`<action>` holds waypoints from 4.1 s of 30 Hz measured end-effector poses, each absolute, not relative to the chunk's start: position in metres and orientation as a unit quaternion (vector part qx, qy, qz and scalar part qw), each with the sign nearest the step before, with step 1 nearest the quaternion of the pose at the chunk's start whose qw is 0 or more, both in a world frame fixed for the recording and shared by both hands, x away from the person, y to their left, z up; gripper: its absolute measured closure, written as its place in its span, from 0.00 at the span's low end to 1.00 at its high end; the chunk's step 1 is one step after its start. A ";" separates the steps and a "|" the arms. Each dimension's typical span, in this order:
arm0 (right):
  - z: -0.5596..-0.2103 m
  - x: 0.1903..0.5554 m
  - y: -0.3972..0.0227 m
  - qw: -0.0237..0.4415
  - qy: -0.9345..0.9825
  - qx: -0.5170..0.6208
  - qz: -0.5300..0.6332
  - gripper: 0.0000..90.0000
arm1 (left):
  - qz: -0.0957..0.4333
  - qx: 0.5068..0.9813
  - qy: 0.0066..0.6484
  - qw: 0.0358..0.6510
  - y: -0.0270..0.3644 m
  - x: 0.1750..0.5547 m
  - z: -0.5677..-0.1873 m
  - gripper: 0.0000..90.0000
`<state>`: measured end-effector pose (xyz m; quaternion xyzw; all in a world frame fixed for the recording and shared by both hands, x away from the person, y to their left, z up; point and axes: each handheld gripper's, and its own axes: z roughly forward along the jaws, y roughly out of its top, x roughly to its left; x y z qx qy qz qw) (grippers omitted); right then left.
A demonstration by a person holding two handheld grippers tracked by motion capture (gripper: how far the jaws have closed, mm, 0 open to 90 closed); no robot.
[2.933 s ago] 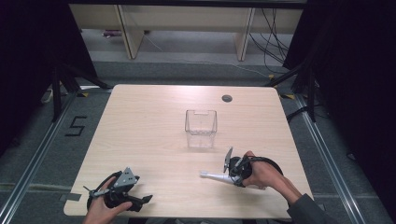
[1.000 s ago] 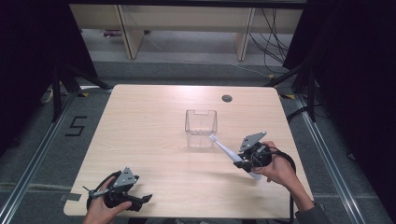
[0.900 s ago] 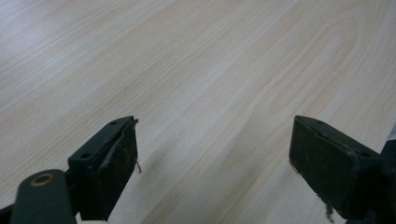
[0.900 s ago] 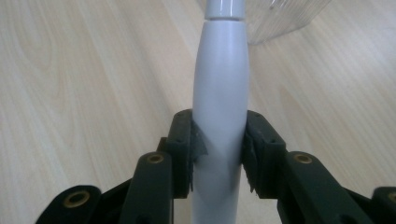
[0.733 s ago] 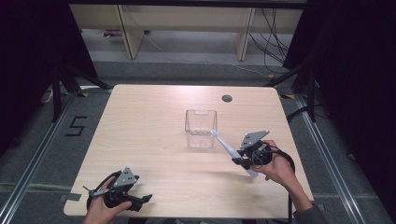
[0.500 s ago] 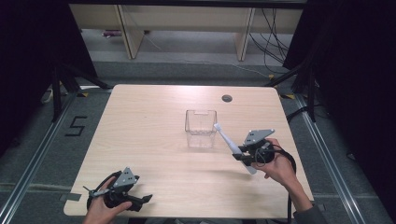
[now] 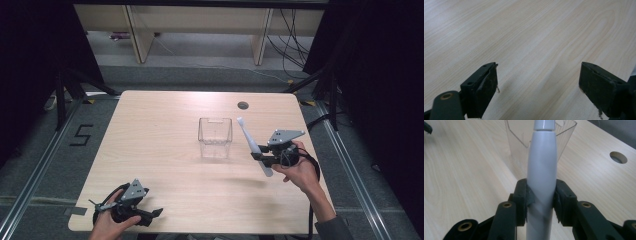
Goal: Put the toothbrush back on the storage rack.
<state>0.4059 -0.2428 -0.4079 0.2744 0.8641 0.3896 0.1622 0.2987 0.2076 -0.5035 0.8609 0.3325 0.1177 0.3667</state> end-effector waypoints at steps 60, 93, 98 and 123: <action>-0.341 0.486 -0.150 0.171 0.814 0.270 0.486 0.74 | 0.118 0.861 0.330 0.370 0.209 0.299 -0.502 0.17; -0.383 0.515 -0.116 0.146 0.845 0.289 0.425 0.74 | 0.117 0.857 0.335 0.375 0.209 0.298 -0.502 0.17; -0.388 0.517 -0.114 0.140 0.857 0.288 0.405 0.74 | 0.116 0.856 0.335 0.376 0.210 0.297 -0.502 0.17; -0.417 0.528 -0.101 0.139 0.883 0.279 0.351 0.74 | 0.114 0.852 0.338 0.383 0.209 0.297 -0.503 0.17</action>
